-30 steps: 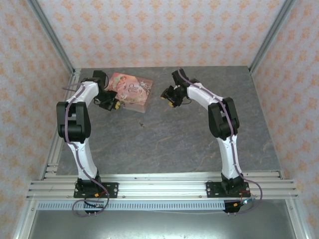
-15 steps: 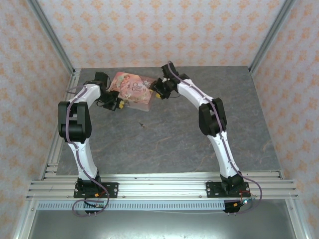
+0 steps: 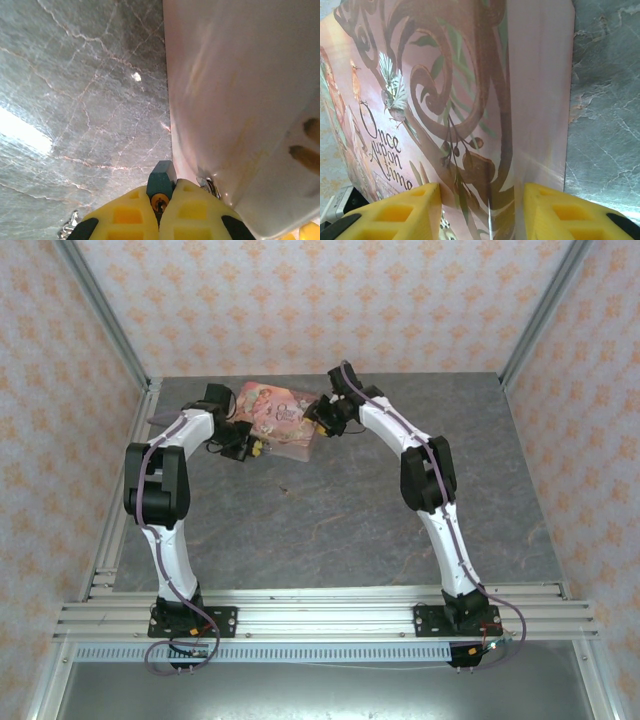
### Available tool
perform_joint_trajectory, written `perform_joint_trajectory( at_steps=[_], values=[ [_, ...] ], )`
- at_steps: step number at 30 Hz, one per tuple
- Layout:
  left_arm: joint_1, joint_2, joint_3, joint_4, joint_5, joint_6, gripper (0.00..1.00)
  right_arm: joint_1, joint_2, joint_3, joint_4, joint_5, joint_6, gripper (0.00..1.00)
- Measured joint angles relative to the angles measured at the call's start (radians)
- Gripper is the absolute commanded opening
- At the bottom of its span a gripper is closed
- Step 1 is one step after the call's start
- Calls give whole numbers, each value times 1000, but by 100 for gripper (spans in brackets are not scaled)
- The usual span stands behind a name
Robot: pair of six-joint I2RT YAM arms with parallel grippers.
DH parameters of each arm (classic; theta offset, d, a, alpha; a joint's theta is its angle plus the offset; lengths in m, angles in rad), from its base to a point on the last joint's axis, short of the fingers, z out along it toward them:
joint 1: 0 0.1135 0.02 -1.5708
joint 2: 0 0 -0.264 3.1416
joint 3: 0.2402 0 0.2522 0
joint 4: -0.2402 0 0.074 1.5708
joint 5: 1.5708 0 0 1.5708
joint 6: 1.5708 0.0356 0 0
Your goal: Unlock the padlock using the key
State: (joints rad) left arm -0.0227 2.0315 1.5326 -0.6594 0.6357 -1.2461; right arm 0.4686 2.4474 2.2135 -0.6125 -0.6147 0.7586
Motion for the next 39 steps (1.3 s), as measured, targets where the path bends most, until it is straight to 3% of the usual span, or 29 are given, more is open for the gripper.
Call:
perform_joint_trajectory(
  at_steps=[4,10,20,27,33,39],
  values=[
    [-22,7,13,14,58,-50,0,0,0,-3,9,5,-3,43],
    [-54,118,243,-183,86,89,0,1,-3,-4,9,12,-11,43],
    [-54,110,238,-246,137,311,0,-5,-50,-31,-57,27,-66,51],
    [-55,-21,155,-257,151,500,0,-45,-150,-58,-114,81,-119,55],
    [-69,-155,67,-253,158,658,0,-55,-328,-224,-101,133,-141,56],
    [-132,-231,-29,-238,123,780,0,-53,-559,-548,-11,212,-141,58]
  ],
)
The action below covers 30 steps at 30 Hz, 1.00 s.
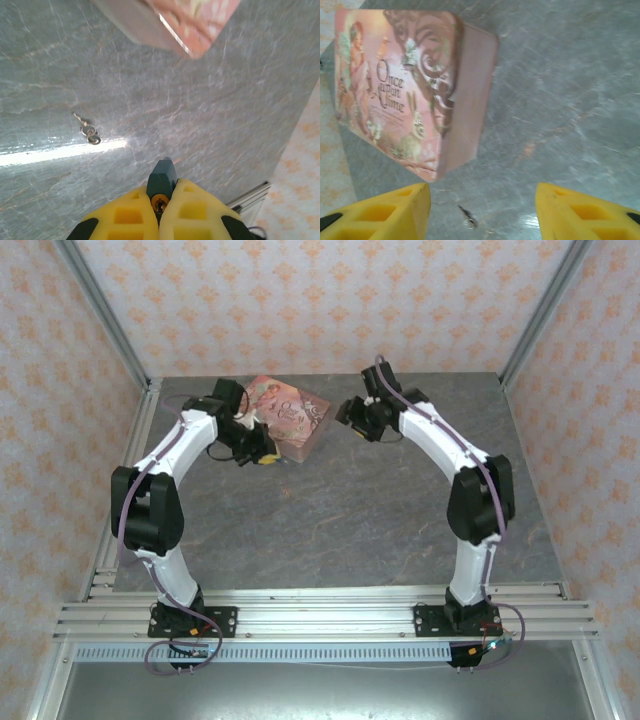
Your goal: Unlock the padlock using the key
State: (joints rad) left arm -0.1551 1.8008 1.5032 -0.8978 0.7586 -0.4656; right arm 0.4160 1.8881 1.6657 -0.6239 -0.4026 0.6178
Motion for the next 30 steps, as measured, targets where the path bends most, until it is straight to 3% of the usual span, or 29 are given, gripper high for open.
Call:
perform_joint_trajectory(
  at_steps=[9,12,18,21,30],
  values=[
    [-235,41,-75,114,-103,53,0,-3,-304,-394,65,126,-32,62],
    [-275,74,-88,159,-144,56,2,-3,-382,-481,72,174,-47,65],
    [-284,108,-105,202,-218,61,12,-22,-526,-576,72,276,-88,81],
    [-284,108,-103,208,-251,78,18,-34,-596,-598,72,348,-114,98],
    [-284,108,-14,166,-323,126,31,-65,-718,-660,72,533,-180,100]
  ],
)
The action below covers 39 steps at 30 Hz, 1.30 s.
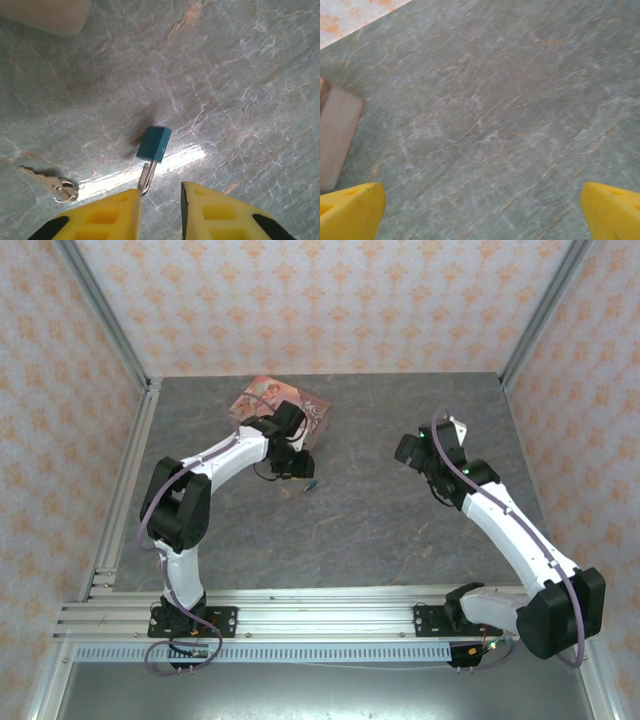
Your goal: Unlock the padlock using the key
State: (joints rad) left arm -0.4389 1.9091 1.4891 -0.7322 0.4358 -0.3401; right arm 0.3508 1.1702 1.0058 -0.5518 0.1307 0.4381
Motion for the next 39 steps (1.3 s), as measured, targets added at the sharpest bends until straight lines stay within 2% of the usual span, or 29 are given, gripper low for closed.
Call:
perform_joint_trajectory(
  at_steps=[6,9,11,12,14,15,18,20,23,26,32,36,39],
  values=[
    [0,0,98,-65,-58,41,37,-24,-28,-64,36,124,-33,100],
    [0,-5,137,-81,-108,85,60,-25,-61,-160,124,208,-90,100],
    [0,-26,141,-87,-158,111,66,-27,-81,-248,220,268,-145,100],
    [0,-40,141,-90,-183,119,73,-27,-86,-285,264,294,-167,100],
    [2,-83,141,-90,-244,146,78,-33,-88,-373,384,344,-230,100],
    [6,-106,141,-89,-266,154,98,-42,-87,-409,435,354,-256,100],
    [43,-205,117,-62,-317,182,100,-89,-82,-481,570,364,-303,100],
    [101,-297,43,3,-322,188,100,-121,-77,-525,690,362,-330,100],
    [197,-447,-165,166,-351,218,100,-160,-39,-588,880,336,-363,100],
    [238,-552,-384,322,-387,280,100,-181,51,-615,1012,310,-407,100],
    [303,-570,-624,549,-401,297,100,-225,246,-661,1292,245,-452,100],
    [335,-570,-744,716,-493,301,100,-247,330,-661,1358,200,-461,100],
    [337,-555,-803,829,-518,313,100,-247,357,-654,1370,179,-462,100]
  ],
)
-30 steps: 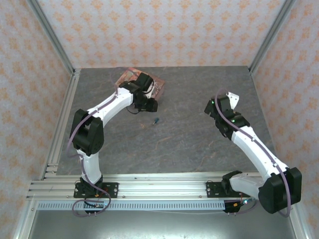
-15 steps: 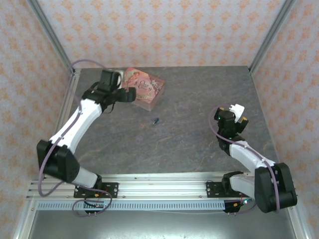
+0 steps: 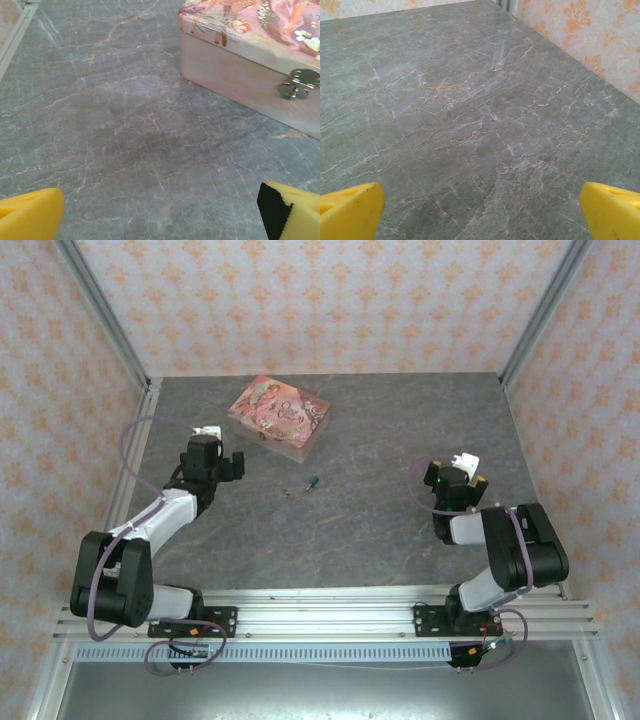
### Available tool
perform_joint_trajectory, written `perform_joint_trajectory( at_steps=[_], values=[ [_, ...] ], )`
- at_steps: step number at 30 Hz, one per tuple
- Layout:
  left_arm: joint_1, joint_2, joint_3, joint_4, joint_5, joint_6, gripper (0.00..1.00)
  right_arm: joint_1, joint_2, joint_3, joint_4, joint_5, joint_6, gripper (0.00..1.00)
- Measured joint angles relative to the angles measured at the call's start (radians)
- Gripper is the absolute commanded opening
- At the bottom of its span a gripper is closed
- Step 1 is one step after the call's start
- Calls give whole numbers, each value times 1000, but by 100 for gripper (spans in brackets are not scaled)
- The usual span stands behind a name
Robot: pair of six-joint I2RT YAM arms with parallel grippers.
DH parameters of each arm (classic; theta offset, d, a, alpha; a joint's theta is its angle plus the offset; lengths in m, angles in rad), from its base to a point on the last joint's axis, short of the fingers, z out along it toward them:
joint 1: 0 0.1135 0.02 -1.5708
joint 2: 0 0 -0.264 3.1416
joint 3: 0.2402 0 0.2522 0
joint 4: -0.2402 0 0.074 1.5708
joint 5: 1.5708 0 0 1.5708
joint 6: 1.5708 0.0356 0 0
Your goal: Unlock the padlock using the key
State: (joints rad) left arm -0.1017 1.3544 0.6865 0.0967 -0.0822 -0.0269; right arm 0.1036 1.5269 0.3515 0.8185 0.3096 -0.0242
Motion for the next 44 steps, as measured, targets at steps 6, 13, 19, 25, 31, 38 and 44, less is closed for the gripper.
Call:
perform_joint_trajectory(
  at_steps=[6,13,19,25,31,38,44],
  values=[
    [21,47,-29,186,0,55,100,-22,0,26,8,-19,4,100],
    [56,12,-84,253,24,51,100,-27,0,29,8,-31,4,100],
    [79,84,-151,329,31,31,100,-27,0,29,8,-31,4,100],
    [84,136,-232,500,55,27,100,-27,0,29,8,-34,4,100],
    [72,142,-270,578,28,27,100,-27,0,29,8,-34,4,100],
    [56,142,-269,610,6,28,100,-27,0,29,8,-35,4,100],
    [56,142,-269,612,-5,28,100,-27,2,35,5,-38,4,100]
  ],
)
